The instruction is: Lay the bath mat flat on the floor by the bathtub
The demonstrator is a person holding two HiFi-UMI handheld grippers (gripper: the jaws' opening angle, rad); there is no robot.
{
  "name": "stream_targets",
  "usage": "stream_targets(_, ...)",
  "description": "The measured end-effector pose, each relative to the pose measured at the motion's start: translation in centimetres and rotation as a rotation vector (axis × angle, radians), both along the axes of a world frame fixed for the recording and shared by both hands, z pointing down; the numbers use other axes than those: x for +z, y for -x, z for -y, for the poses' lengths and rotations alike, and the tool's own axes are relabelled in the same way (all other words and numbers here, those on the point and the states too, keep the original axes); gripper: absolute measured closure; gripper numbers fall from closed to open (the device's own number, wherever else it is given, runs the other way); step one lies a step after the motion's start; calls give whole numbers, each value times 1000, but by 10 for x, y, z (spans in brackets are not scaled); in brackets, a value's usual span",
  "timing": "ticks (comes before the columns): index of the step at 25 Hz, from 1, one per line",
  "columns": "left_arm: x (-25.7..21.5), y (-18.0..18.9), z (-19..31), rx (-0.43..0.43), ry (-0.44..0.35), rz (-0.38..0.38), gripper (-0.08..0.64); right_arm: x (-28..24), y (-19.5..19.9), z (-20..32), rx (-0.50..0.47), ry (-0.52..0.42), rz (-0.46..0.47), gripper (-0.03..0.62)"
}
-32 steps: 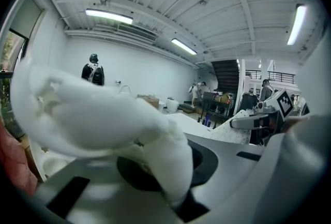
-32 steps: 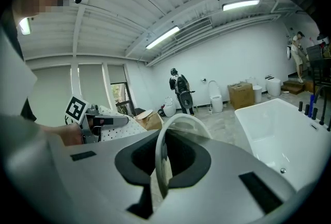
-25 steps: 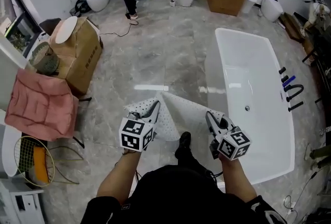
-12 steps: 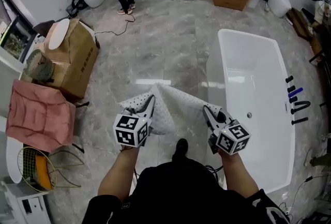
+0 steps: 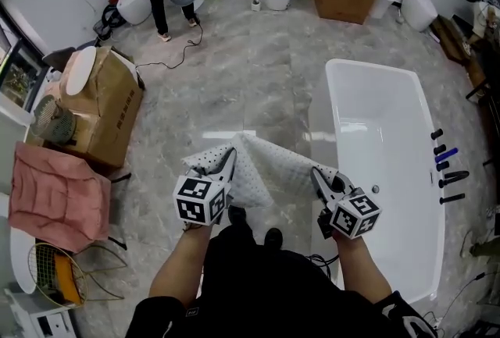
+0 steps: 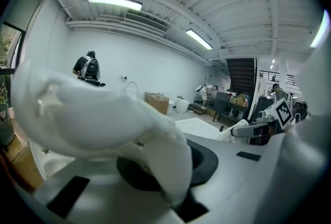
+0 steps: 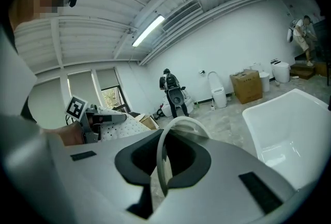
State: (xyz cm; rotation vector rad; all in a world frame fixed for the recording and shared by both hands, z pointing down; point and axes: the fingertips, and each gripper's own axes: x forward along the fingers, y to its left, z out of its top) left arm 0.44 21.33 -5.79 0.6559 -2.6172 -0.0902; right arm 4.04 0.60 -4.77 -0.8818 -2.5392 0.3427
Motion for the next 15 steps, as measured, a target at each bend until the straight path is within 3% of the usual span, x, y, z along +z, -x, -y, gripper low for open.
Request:
stream_targets(7, 17, 95, -19, 82, -27, -12, 514, 9, 76, -25, 72, -40, -7, 570)
stream_targets(15, 4, 220, -31, 303, -31, 15, 514, -7, 178, -60, 275, -35, -4, 569)
